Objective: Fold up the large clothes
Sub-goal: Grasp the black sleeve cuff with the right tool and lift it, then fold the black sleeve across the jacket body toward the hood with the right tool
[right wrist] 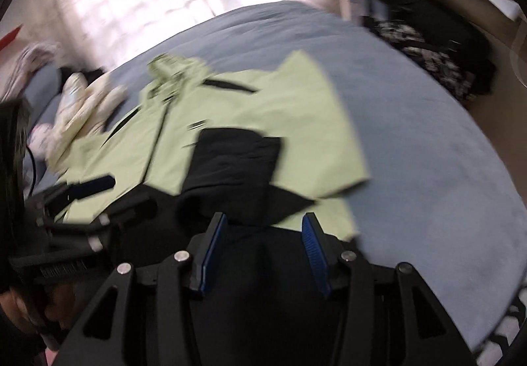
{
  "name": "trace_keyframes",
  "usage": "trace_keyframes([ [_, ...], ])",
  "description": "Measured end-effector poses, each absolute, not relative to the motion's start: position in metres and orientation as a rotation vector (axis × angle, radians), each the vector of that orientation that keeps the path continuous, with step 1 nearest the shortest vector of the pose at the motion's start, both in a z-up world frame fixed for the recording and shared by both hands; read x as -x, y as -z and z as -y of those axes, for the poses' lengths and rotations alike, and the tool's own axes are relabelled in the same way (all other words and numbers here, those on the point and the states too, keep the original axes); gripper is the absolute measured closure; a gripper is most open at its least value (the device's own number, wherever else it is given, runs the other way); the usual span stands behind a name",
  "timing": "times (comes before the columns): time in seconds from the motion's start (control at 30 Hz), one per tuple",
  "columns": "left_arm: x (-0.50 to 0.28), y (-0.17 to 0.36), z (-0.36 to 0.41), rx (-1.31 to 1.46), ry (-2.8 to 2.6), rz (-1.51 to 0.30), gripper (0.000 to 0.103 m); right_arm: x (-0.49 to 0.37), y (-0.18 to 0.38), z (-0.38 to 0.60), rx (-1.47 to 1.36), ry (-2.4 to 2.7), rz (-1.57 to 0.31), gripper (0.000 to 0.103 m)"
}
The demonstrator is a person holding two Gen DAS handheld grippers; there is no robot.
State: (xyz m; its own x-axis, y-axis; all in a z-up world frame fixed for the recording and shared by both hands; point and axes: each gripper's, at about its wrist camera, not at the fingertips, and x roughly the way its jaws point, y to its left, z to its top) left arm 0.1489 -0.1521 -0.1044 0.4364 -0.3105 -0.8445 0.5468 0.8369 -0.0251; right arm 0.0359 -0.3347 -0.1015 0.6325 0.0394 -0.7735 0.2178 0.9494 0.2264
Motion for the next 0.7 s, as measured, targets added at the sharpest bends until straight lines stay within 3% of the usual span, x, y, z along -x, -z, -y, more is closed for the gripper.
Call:
trace_keyframes([
  [0.27,-0.152,0.134,0.216,-0.480,0.575,-1.004,0.015,-0.020,0.114,0.360,-0.418,0.099,-0.903,0.055],
  [0.33,-0.154,0.142,0.227,-0.544,0.564,-1.005,0.029,-0.019,0.117,0.361,-0.431,0.096,-0.909,0.055],
  [0.4,-0.158,0.147,0.234,-0.583,0.565,-1.027,0.091,-0.020,0.120,0.362,-0.447,0.090,-0.913,0.055],
  [0.5,-0.170,0.137,0.230,-0.540,0.529,-1.009,0.097,-0.019,0.122,0.362,-0.460,0.081,-0.913,0.055],
  [0.7,-0.200,0.060,0.163,-0.292,0.436,-0.820,0.097,-0.016,0.117,0.358,-0.445,0.072,-0.891,0.055],
])
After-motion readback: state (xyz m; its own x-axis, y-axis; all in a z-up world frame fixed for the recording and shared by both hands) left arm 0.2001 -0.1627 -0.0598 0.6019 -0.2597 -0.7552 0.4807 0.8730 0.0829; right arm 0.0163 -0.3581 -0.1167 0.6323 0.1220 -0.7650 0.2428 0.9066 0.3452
